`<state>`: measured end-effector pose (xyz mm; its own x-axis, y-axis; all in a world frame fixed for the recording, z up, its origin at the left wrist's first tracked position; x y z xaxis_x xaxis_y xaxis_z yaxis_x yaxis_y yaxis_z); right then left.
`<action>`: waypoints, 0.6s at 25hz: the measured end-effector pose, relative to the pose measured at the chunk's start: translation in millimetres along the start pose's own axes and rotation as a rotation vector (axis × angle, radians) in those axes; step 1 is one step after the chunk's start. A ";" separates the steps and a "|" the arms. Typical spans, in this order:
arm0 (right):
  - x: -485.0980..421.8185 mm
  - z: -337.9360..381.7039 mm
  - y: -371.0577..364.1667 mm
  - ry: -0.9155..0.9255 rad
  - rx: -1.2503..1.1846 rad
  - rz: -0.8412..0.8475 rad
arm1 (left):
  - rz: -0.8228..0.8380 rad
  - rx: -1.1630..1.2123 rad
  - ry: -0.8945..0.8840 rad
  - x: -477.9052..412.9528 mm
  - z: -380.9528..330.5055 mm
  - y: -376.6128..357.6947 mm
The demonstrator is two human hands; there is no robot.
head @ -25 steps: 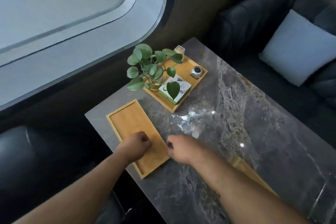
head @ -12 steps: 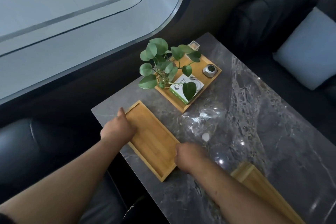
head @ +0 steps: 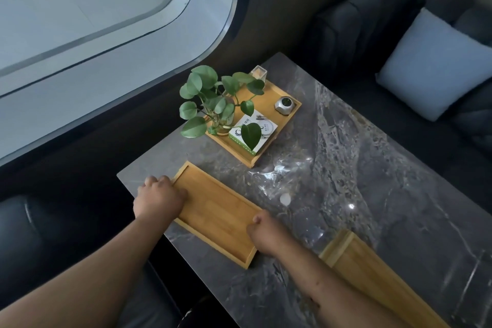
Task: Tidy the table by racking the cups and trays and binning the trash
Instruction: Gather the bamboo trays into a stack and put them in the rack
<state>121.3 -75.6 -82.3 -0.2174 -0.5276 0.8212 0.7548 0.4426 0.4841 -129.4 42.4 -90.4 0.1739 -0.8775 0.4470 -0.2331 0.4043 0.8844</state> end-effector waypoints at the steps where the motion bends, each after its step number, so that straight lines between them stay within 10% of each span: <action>1: 0.9 -1.3 3.7 0.012 -0.037 -0.011 | -0.056 -0.005 -0.024 2.1 -1.5 2.9; 15: 51.9 -11.6 60.4 0.223 -0.409 -0.179 | 0.020 0.246 0.027 20.9 -22.0 0.6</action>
<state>162.8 -84.7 -13.9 -0.2616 -0.7311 0.6301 0.9084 0.0342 0.4167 -104.9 30.0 -77.5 0.1918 -0.8615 0.4702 -0.4620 0.3434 0.8177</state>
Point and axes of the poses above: each hand's wrist, its own x-axis away from the middle knuckle, its own y-axis out of the back of the hand, z = x × y, the point moved 4 cm from there along -x, towards the middle knuckle, and after that the axes turned 2 degrees about -y, right-handed, at the moved point
